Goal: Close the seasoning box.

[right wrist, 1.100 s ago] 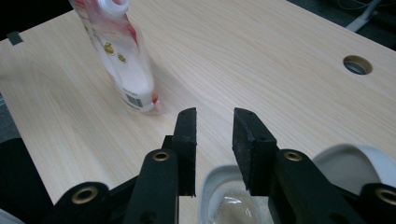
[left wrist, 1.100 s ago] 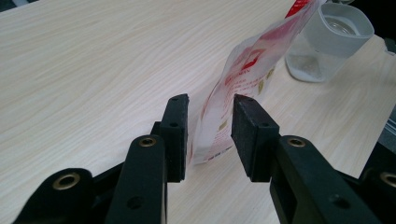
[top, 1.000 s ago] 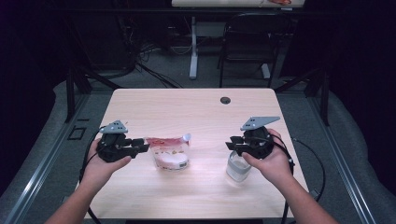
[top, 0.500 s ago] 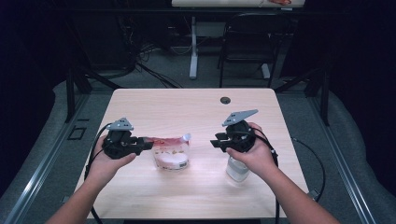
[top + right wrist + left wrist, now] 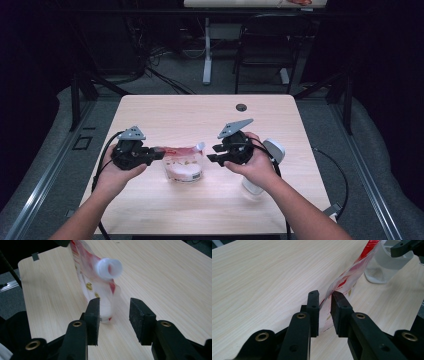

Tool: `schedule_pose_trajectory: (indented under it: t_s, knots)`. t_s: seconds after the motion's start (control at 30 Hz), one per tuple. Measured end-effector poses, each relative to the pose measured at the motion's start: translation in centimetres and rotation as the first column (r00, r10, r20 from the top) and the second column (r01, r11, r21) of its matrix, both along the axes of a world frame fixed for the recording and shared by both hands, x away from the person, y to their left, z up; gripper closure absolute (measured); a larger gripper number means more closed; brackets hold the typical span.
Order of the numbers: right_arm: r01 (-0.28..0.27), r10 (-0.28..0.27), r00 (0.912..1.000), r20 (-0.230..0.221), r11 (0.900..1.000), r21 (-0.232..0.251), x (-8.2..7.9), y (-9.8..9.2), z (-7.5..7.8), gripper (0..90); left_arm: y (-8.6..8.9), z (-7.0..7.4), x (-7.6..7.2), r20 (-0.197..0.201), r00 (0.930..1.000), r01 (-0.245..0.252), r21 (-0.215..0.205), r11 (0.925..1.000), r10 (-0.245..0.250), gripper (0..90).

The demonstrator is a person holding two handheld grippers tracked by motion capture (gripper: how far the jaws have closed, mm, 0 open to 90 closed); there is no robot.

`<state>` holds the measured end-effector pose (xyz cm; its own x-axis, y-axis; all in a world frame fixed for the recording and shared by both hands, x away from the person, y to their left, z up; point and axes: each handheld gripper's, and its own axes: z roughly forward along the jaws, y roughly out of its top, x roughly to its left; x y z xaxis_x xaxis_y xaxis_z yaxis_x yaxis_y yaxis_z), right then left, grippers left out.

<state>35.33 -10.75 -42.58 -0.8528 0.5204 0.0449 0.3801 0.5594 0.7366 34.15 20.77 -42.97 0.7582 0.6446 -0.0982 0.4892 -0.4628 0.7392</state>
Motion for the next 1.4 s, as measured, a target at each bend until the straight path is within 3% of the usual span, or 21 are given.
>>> schedule_pose_trajectory:
  t_s: [0.27,0.43,0.7,0.9,1.4]
  knots:
    - [-0.026,0.025,0.9997,0.007,0.999,0.027,0.3,1.9,-0.2,60.6,0.1,0.0,0.0,-0.002,1.0000,0.005,-0.002,1.0000,-0.005,78.4]
    - [-0.027,0.026,0.9990,0.037,0.999,0.042,0.3,2.6,0.0,64.0,0.1,-0.1,-0.2,0.005,1.0000,0.001,-0.003,1.0000,-0.001,80.1]
    - [-0.022,0.021,0.9997,0.015,0.999,0.034,0.1,2.4,0.3,70.8,-0.6,0.3,0.0,0.010,0.9999,0.003,0.047,0.9989,-0.003,90.0]
    - [-0.022,0.021,0.9992,0.035,1.000,0.011,-0.7,1.8,1.0,71.6,-1.5,0.5,0.3,0.011,0.9997,0.022,0.035,0.9991,-0.022,90.0]
    - [0.005,-0.003,0.9996,0.028,0.998,-0.058,-1.8,-1.9,1.8,71.4,-5.5,0.6,0.8,0.005,0.9953,0.097,0.029,0.9949,-0.097,90.0]
